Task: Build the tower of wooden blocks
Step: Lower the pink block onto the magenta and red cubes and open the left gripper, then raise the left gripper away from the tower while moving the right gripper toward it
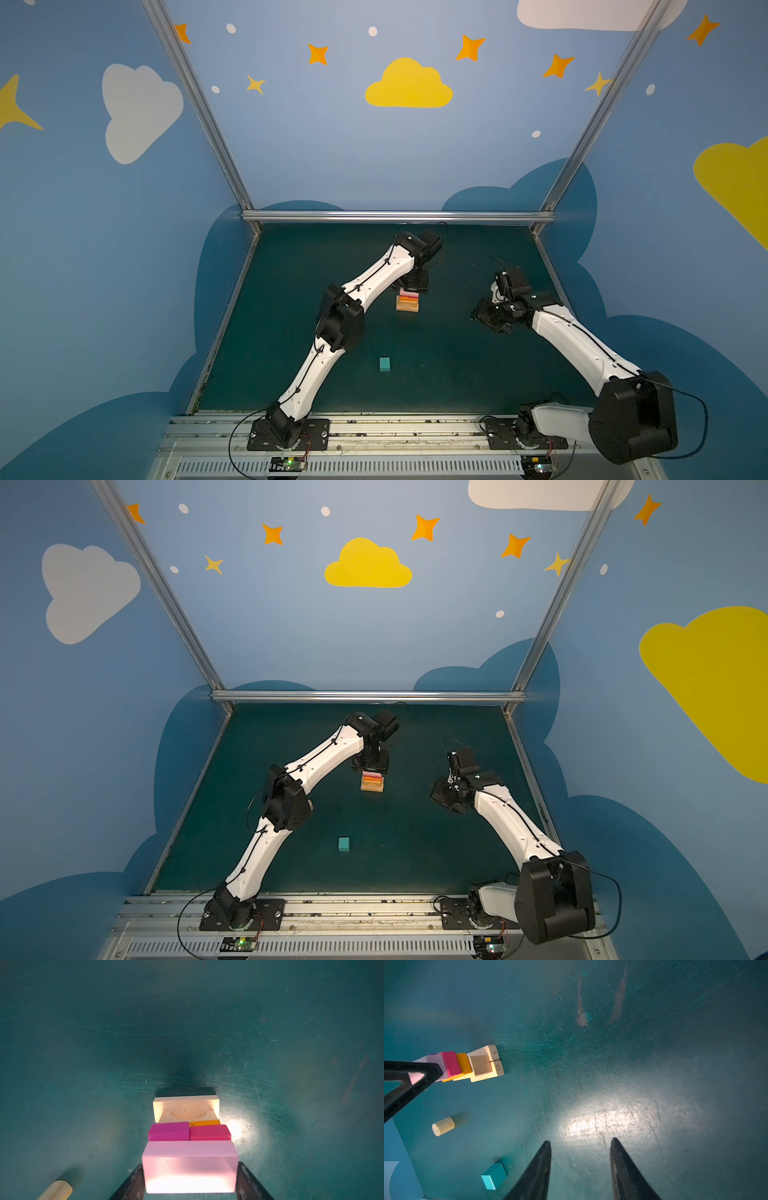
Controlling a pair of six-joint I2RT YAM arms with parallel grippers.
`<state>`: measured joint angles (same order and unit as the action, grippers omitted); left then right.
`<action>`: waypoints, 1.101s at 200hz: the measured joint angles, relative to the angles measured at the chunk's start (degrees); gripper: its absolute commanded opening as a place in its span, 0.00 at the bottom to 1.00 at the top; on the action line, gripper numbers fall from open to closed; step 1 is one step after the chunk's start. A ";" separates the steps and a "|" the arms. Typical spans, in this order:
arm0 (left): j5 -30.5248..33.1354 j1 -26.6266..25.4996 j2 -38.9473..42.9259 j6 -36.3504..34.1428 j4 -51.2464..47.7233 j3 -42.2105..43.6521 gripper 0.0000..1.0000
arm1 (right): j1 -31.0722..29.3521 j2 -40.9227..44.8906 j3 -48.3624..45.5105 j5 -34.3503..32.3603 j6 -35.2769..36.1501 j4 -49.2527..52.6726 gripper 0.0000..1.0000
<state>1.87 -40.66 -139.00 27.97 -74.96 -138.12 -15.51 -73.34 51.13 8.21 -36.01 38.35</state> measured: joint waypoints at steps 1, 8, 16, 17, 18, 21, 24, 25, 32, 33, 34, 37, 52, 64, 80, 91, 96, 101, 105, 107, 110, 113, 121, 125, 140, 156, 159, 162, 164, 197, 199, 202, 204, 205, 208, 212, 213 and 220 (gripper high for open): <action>-0.02 0.00 -0.02 0.00 0.00 0.02 0.72 | 0.00 0.00 0.00 -0.02 0.00 0.00 0.46; -0.02 0.00 -0.02 0.00 0.00 0.02 0.72 | 0.00 0.00 0.00 -0.02 0.00 0.00 0.46; 0.00 0.00 -0.02 0.00 0.00 0.02 0.73 | 0.00 0.00 0.00 -0.02 0.00 0.00 0.46; 0.00 0.00 -0.02 -0.02 0.00 0.02 0.73 | 0.00 0.00 0.00 -0.02 0.00 0.00 0.46; 0.00 0.00 -0.02 -0.02 0.00 0.00 0.73 | 0.00 0.00 0.00 0.00 0.00 0.00 0.46; -0.02 0.00 -0.02 0.00 0.00 0.02 0.73 | 0.00 0.00 0.00 0.00 0.00 0.00 0.46; 0.00 0.00 -0.02 0.00 0.00 0.00 0.74 | 0.00 0.00 0.00 0.00 0.00 0.00 0.46; 0.00 0.00 -0.02 0.00 0.00 0.02 0.74 | 0.02 0.00 0.00 0.00 0.00 0.00 0.46; 0.00 0.00 -0.02 -0.02 0.00 0.02 0.75 | 0.04 0.00 -0.02 0.00 0.00 0.00 0.46; 0.00 0.00 -0.02 0.02 0.00 0.00 0.76 | 0.04 0.00 -0.02 0.00 0.00 0.00 0.46; 0.00 0.00 -0.02 0.04 0.00 0.00 0.76 | 0.04 0.00 -0.02 0.00 0.00 0.00 0.46; 0.00 0.00 -0.02 0.04 0.00 0.00 0.76 | 0.04 0.00 -0.02 0.00 0.00 0.00 0.46; 0.02 0.00 -0.02 0.13 -0.02 0.00 0.77 | 0.09 0.00 -0.02 0.00 0.00 0.00 0.46; 0.13 0.00 -0.02 0.15 -0.04 -0.13 0.78 | 0.09 0.00 -0.04 0.02 0.00 0.00 0.46; 0.26 0.00 -0.02 0.17 -0.28 -0.98 0.79 | 0.11 0.00 -0.04 0.02 0.00 0.00 0.46; 0.39 0.00 -0.02 0.17 -0.52 -1.90 0.80 | 0.11 0.00 -0.02 0.04 0.00 0.00 0.46; 0.44 0.00 -0.02 0.15 -0.59 -2.34 0.80 | 0.11 0.00 -0.02 0.04 0.00 0.00 0.46; 0.46 0.00 -0.02 0.15 -0.63 -2.73 0.80 | 0.11 0.00 -0.02 0.04 0.00 0.00 0.46; 0.52 0.00 -0.02 0.15 -0.66 -3.02 0.81 | 0.11 0.00 -0.02 0.04 0.00 0.00 0.46; 0.55 0.00 -0.02 0.15 -0.68 -3.15 0.81 | 0.11 0.00 -0.04 0.04 0.00 0.00 0.46; 0.61 0.00 -0.02 0.15 -0.70 -3.32 0.81 | 0.11 0.00 -0.04 0.04 0.00 0.00 0.46; 0.66 0.00 0.00 0.15 -0.72 -3.45 0.81 | 0.11 0.00 -0.02 0.04 0.00 0.00 0.46; 0.83 0.00 0.02 0.13 -0.79 -3.63 0.81 | 0.13 0.00 -0.02 0.04 0.00 0.00 0.46; 0.92 0.00 0.07 0.13 -0.81 -3.65 0.81 | 0.13 0.00 -0.02 0.07 0.00 0.00 0.46; 1.40 0.00 0.33 0.13 -1.03 -3.65 0.82 | 0.15 0.00 -0.02 0.15 0.02 0.00 0.47; 1.81 0.00 1.18 0.11 -1.20 -3.65 0.82 | 0.15 0.00 -0.02 0.42 0.02 0.02 0.47; 1.90 0.00 1.49 0.09 -1.20 -3.65 0.82 | 0.15 0.00 -0.02 0.46 0.00 0.02 0.47; 1.97 0.00 1.73 0.09 -1.22 -3.65 0.82 | 0.15 0.00 -0.02 0.48 0.02 0.02 0.47; 2.05 0.00 1.99 0.07 -1.20 -3.65 0.82 | 0.15 0.02 -0.02 0.50 -0.02 0.02 0.47; 3.50 0.00 7.56 -0.20 -1.18 -3.58 0.78 | -0.15 1.44 -0.02 0.94 -0.11 0.09 0.38; 3.65 0.00 8.00 -0.20 -1.14 -3.50 0.77 | -0.22 1.62 -0.02 0.96 -0.22 0.09 0.36; 3.78 0.00 8.61 -0.26 -1.07 -3.34 0.75 | -0.31 1.90 -0.02 1.01 -0.15 0.09 0.34; 3.91 0.00 9.16 -0.26 -1.03 -3.23 0.74 | -0.39 2.10 -0.02 0.98 -0.22 0.11 0.32; 3.96 0.00 9.53 -0.26 -0.96 -3.10 0.73 | -0.44 2.21 -0.02 0.98 -0.15 0.11 0.31; 4.11 0.00 10.23 -0.31 -0.87 -2.80 0.72 | -0.48 2.49 -0.02 1.01 -0.37 0.09 0.28; 4.33 0.00 11.45 -0.26 -0.68 -2.19 0.70 | -0.61 2.91 -0.02 1.03 -0.28 0.11 0.24; 4.37 0.00 11.63 -0.28 -0.66 -2.05 0.69 | -0.63 2.95 -0.02 1.05 -0.42 0.11 0.23; 4.83 0.00 13.90 -0.39 -0.31 -0.61 0.64 | -0.98 3.58 -0.02 1.07 -0.57 0.11 0.15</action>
<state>6.70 -40.66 -125.10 27.57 -75.26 -138.74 -16.49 -69.76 51.11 9.28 -36.58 38.46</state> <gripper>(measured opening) 0.703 0.255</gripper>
